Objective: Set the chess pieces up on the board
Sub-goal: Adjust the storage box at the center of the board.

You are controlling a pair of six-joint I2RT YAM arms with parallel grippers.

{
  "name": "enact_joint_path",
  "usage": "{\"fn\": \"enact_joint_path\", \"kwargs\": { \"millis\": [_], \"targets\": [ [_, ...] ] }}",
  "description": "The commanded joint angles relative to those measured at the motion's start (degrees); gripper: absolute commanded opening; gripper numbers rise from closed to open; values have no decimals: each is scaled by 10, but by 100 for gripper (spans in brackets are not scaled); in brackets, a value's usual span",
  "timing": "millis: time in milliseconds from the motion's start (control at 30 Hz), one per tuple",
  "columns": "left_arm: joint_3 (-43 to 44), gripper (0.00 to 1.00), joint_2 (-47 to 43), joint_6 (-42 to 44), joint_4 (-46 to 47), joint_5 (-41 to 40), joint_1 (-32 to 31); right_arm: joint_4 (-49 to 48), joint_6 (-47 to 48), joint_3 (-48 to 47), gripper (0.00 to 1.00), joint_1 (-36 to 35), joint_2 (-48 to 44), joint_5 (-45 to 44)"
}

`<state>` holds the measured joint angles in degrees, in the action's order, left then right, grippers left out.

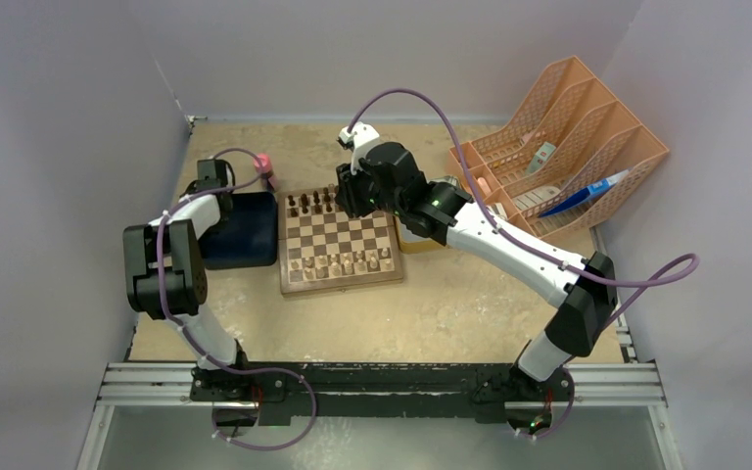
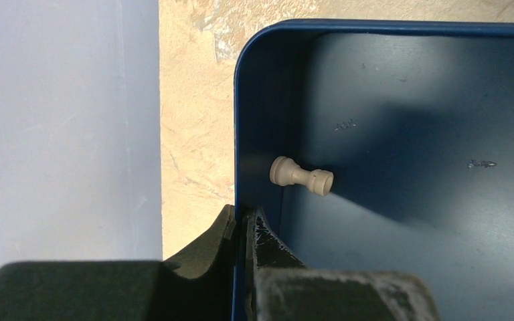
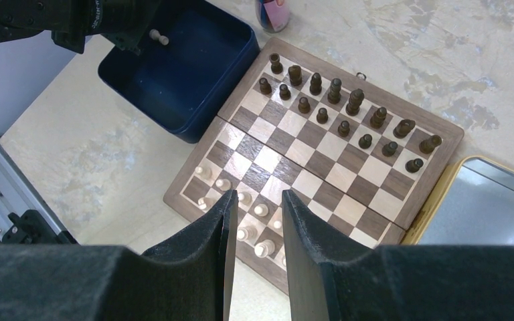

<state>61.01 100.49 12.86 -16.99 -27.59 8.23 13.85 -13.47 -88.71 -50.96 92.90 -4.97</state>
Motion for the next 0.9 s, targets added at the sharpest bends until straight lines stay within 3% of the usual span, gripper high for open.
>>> {"fn": "enact_joint_path", "kwargs": {
  "millis": [0,300,600,867],
  "targets": [
    [9,0,8,-45,-57,11,-8,-21,0,-3,33,-2,-24,-5],
    [62,0,19,-100,-137,23,-8,-21,0,-2,33,-2,-22,5],
    [107,26,15,-147,-172,42,-8,-17,-4,0,34,-2,-24,9],
    [132,29,-10,-224,-202,25,-8,-15,-7,0,34,-1,-24,17]
  ]
}}
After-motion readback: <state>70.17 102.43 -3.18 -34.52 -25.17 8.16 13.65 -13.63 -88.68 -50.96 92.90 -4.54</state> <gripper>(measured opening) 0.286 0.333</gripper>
